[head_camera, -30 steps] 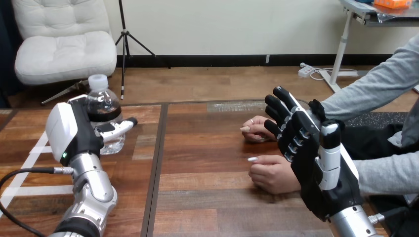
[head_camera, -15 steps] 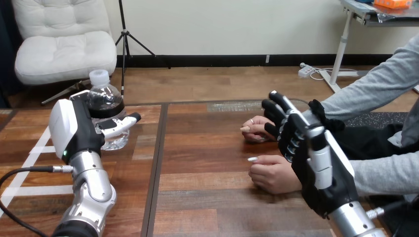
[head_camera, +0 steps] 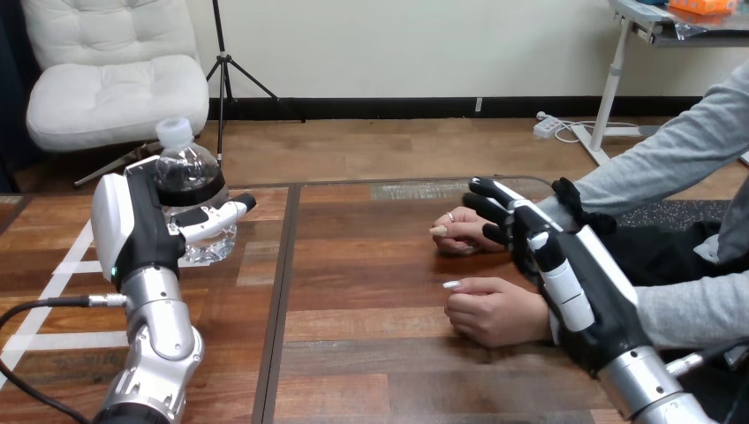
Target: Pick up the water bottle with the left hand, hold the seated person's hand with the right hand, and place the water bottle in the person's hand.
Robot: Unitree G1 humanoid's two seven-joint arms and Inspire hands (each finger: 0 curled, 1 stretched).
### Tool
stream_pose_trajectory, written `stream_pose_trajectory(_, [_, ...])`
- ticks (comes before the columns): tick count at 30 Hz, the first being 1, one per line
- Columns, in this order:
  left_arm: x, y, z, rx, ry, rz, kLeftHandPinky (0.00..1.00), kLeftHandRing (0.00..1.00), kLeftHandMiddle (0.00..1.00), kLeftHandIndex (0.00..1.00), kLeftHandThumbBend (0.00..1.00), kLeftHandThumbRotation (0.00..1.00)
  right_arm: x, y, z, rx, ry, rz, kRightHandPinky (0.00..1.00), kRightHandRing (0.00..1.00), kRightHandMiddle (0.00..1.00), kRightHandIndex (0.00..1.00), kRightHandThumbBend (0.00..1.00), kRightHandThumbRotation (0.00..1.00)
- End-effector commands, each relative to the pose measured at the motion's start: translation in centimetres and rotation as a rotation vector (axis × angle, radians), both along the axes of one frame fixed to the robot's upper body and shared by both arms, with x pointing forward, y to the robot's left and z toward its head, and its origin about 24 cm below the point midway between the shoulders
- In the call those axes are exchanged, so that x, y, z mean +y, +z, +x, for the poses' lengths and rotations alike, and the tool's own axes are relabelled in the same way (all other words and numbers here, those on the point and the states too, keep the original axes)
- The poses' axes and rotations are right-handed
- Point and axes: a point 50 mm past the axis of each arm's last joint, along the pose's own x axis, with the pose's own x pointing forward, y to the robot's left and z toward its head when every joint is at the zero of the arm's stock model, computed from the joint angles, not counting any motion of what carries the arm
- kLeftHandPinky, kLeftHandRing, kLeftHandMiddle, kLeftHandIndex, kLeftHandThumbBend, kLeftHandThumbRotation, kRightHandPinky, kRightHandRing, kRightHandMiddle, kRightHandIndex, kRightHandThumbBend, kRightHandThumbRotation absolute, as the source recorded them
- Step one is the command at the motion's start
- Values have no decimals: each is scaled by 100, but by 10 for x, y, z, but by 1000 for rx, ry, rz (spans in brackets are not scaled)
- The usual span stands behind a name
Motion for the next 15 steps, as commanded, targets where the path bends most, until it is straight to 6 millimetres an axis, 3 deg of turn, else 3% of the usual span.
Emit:
stream_pose_trajectory(1, [-4,34,11,-133,-20,-38,25,31,37,42,78,0,-3,22,18,-116,-12,-56,88,90,88,89,100,100])
stream_pose_trajectory(15, [-7,42,5,-143,-43,-79,28,34,39,42,79,0,-14,23,26,-159,12,-175,88,90,88,88,100,99])
